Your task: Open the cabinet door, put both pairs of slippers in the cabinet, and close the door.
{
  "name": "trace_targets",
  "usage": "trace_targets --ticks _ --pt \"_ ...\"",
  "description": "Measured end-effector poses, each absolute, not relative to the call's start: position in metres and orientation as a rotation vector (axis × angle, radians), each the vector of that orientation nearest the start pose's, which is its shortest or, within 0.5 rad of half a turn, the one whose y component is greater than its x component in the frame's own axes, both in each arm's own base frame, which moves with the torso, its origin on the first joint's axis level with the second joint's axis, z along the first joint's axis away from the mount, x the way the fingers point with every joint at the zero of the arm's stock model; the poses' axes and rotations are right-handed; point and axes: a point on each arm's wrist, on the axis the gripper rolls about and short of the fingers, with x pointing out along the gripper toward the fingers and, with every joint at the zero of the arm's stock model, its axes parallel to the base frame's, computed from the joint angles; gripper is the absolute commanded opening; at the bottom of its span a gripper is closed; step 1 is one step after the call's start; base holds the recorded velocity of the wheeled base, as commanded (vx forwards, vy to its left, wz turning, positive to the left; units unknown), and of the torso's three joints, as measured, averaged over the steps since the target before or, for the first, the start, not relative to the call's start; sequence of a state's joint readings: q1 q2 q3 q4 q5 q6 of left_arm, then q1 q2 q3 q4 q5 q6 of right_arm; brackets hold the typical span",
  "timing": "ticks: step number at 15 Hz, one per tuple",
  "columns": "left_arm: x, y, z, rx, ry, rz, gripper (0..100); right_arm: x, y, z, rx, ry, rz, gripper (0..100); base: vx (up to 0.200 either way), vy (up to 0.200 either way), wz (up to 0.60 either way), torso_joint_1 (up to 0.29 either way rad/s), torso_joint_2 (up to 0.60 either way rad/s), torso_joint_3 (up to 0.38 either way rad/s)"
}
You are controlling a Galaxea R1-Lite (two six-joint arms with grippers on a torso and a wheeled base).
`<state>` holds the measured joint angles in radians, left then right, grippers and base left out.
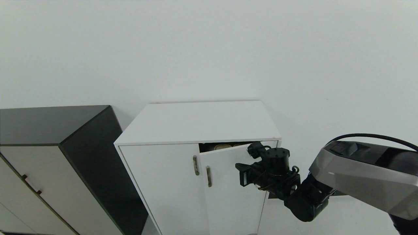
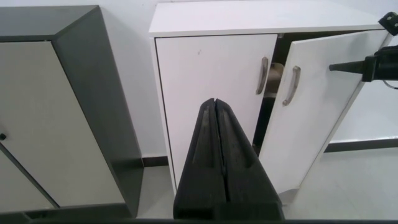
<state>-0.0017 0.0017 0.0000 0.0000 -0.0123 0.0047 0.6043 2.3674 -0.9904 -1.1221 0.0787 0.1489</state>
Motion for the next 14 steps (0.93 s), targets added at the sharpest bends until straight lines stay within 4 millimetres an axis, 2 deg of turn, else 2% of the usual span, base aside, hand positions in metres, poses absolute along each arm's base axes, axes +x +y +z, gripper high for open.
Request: trace_targets --ticks 14 --pt "-0.023 0.0 0.076 0.004 0.002 -0.014 0 0.359 0.244 0.027 0.076 0.301 0.647 0 0.0 0.0 0.0 0.0 0.0 0.0"
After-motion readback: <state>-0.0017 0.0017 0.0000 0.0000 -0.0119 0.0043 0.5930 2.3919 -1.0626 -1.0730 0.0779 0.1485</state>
